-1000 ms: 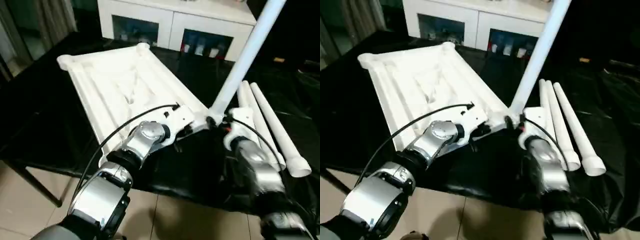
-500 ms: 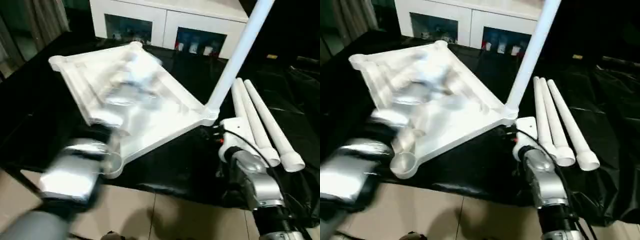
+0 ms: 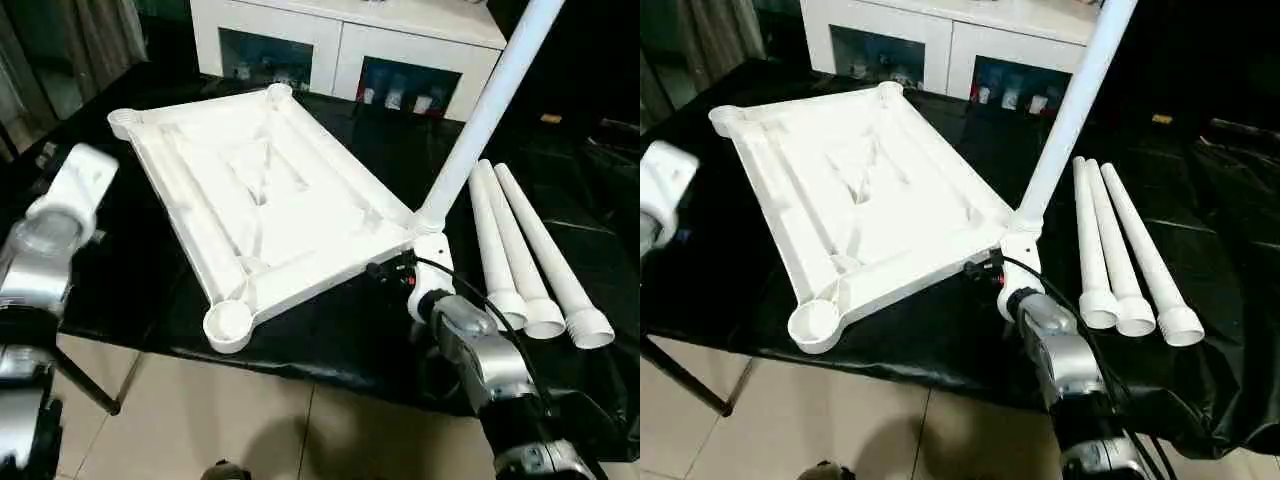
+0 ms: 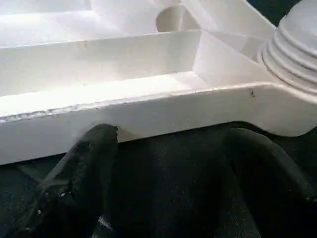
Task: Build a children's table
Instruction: Rotate table base
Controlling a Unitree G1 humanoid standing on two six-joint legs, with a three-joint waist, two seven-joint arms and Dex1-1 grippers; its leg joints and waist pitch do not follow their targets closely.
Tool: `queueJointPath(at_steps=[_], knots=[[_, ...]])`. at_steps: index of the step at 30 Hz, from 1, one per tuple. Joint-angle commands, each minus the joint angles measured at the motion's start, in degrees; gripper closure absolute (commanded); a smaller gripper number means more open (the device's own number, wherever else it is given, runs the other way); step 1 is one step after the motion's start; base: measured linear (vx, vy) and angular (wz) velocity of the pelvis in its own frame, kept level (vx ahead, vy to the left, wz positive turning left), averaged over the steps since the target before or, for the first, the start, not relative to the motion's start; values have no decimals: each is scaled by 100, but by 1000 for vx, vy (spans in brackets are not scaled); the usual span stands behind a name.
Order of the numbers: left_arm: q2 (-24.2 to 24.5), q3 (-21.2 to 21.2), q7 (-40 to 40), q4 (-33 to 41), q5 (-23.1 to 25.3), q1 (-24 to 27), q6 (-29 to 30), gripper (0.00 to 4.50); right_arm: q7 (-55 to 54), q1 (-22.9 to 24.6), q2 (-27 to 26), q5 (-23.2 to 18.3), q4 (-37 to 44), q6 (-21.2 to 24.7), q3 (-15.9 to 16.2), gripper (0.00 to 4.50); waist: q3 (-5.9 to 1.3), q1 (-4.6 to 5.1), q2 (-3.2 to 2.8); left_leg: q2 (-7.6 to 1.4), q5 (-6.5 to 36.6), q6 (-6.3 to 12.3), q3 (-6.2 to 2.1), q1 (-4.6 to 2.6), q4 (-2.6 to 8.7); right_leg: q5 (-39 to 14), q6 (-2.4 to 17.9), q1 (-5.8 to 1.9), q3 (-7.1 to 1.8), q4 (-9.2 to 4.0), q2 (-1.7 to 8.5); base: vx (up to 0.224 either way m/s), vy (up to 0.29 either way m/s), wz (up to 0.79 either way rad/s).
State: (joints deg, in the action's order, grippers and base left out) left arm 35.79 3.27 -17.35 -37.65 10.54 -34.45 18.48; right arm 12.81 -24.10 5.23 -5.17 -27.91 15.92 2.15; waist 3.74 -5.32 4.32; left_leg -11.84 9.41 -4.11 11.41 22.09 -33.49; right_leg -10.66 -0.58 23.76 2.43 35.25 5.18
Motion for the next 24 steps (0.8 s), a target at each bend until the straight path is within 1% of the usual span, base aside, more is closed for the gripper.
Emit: queueJointPath(at_steps=[1, 2, 3, 4, 5, 6, 7, 8, 9, 10, 11, 12, 13, 14, 15, 17, 18, 20, 21, 22, 23, 24], knots=[[-215, -173, -455, 496, -266, 94, 368, 311, 33, -141, -17, 16, -193, -105, 3, 68, -360, 23, -149, -152, 1618, -450, -77, -211, 467, -837, 1107, -178, -197, -336, 272, 0, 0, 0], [-277, -360, -909, 1023, -461, 333, 600, 311, 87, -292, -9, 45, -485, -238, 30, 68, -369, 19, -148, -141, 1602, -435, -74, -202, 461, -820, 1094, -176, -193, -336, 263, 0, 0, 0], [-277, -433, -1060, 1231, -539, 415, 745, 311, 110, -350, -8, 51, -594, -282, 27, 68, -375, 27, -144, -142, 1579, -427, -82, -169, 465, -832, 1100, -199, -187, -331, 276, 0, 0, 0], [-270, -515, -1236, 1408, -626, 480, 811, 311, 130, -413, -5, 61, -709, -321, 25, 68, -383, 30, -162, -128, 1589, -405, -76, -169, 460, -845, 1071, -196, -188, -342, 256, 0, 0, 0], [-269, -522, -1252, 1424, -635, 485, 818, 311, 132, -419, -4, 62, -720, -325, 24, 68, -381, 33, -157, -127, 1596, -399, -72, -177, 456, -834, 1062, -187, -190, -348, 249, 0, 0, 0], [-286, -601, -1538, 1729, -862, 566, 1051, 311, 175, -528, 7, 81, -916, -402, 26, 68, -397, 33, -157, -111, 1530, -371, -75, -169, 448, -776, 1045, -211, -192, -342, 242, 0, 0, 0], [-276, -694, -1788, 1921, -996, 628, 1106, 311, 205, -605, 17, 95, -1053, -461, 29, 68, -413, 34, -155, -124, 1485, -382, -79, -179, 440, -722, 1079, -216, -190, -319, 263, 0, 0, 0], [-268, -771, -2005, 2068, -1120, 688, 1146, 311, 235, -664, 26, 105, -1157, -508, 33, 68, -398, 37, -145, -110, 1416, -358, -62, -163, 437, -674, 1106, -211, -189, -329, 231, 0, 0, 0], [-271, -821, -2175, 2240, -1214, 752, 1284, 311, 281, -721, 31, 115, -1261, -563, 30, 68, -410, 28, -164, -114, 1390, -364, -62, -177, 424, -617, 1131, -206, -190, -314, 239, 0, 0, 0], [-271, -966, -2486, 2560, -1378, 894, 1427, 311, 410, -804, 39, 117, -1404, -643, 36, 68, -423, 28, -183, -114, 1274, -350, -54, -176, 417, -418, 1177, -213, -183, -284, 218, 0, 0, 0], [-271, -966, -2486, 2560, -1378, 894, 1427, 311, 410, -804, 39, 117, -1404, -643, 36, 68, -419, 37, -173, -113, 1253, -346, -56, -167, 420, -381, 1188, -223, -180, -283, 212, 0, 0, 0], [-317, -1089, -2739, 2901, -1532, 1044, 1668, 311, 542, -878, 56, 136, -1539, -733, 69, 68, -422, 34, -176, -110, 1253, -355, -46, -177, 417, -339, 1194, -219, -177, -270, 203, 0, 0, 0], [-317, -1089, -2739, 2901, -1532, 1044, 1668, 311, 542, -878, 56, 136, -1539, -733, 69, 68, -431, 42, -172, -115, 1231, -352, -57, -162, 415, -293, 1209, -241, -175, -254, 212, 0, 0, 0], [-341, -1142, -2794, 2993, -1538, 1089, 1716, 311, 575, -908, 60, 140, -1594, -764, 75, 68, -419, 40, -176, -108, 1252, -333, -40, -175, 410, -299, 1208, -220, -180, -279, 196, 0, 0, 0], [-388, -1209, -2794, 3063, -1500, 1123, 1755, 311, 605, -953, 55, 128, -1677, -809, 61, 68, -426, 45, -161, -107, 1243, -328, -45, -166, 409, -286, 1210, -239, -179, -266, 199, 0, 0, 0], [-552, -1318, -2682, 3039, -1403, 1107, 1761, 311, 653, -1036, 48, 120, -1826, -904, 50, 68, -426, 54, -145, -103, 1283, -295, -39, -172, 403, -409, 1196, -240, -186, -288, 201, 0, 0, 0], [-701, -1369, -2605, 2924, -1370, 1052, 1717, 311, 673, -1041, 43, 117, -1828, -914, 58, 68, -415, 53, -141, -102, 1306, -278, -33, -168, 403, -474, 1170, -236, -196, -305, 199, 0, 0, 0], [-1067, -1485, -2420, 2661, -1317, 903, 1594, 311, 715, -1026, 19, 124, -1783, -934, 69, 68, -419, 47, -127, -105, 1326, -268, -36, -166, 400, -570, 1124, -240, -199, -318, 206, 0, 0, 0], [-1171, -1508, -2364, 2582, -1308, 858, 1568, 311, 725, -1015, 14, 126, -1752, -933, 75, 68, -419, 42, -130, -102, 1337, -265, -37, -166, 401, -622, 1101, -236, -198, -327, 205, 0, 0, 0], [-1414, -1603, -2269, 2300, -1237, 720, 1381, 311, 727, -939, 42, 162, -1551, -912, 123, 68, -414, 36, -118, -96, 1417, -266, -36, -173, 401, -772, 1045, -220, -200, -355, 196, 0, 0, 0], [-1574, -1659, -2131, 2103, -1174, 616, 1266, 311, 735, -872, 78, 160, -1351, -857, 123, 68, -417, 31, -106, -97, 1439, -263, -39, -175, 398, -814, 1023, -223, -200, -363, 200, 0, 0, 0], [-1622, -1661, -2095, 2048, -1167, 589, 1231, 311, 729, -846, 90, 151, -1273, -828, 114, 68, -425, 29, -101, -99, 1420, -265, -50, -157, 398, -838, 980, -240, -203, -356, 211, 0, 0, 0]])
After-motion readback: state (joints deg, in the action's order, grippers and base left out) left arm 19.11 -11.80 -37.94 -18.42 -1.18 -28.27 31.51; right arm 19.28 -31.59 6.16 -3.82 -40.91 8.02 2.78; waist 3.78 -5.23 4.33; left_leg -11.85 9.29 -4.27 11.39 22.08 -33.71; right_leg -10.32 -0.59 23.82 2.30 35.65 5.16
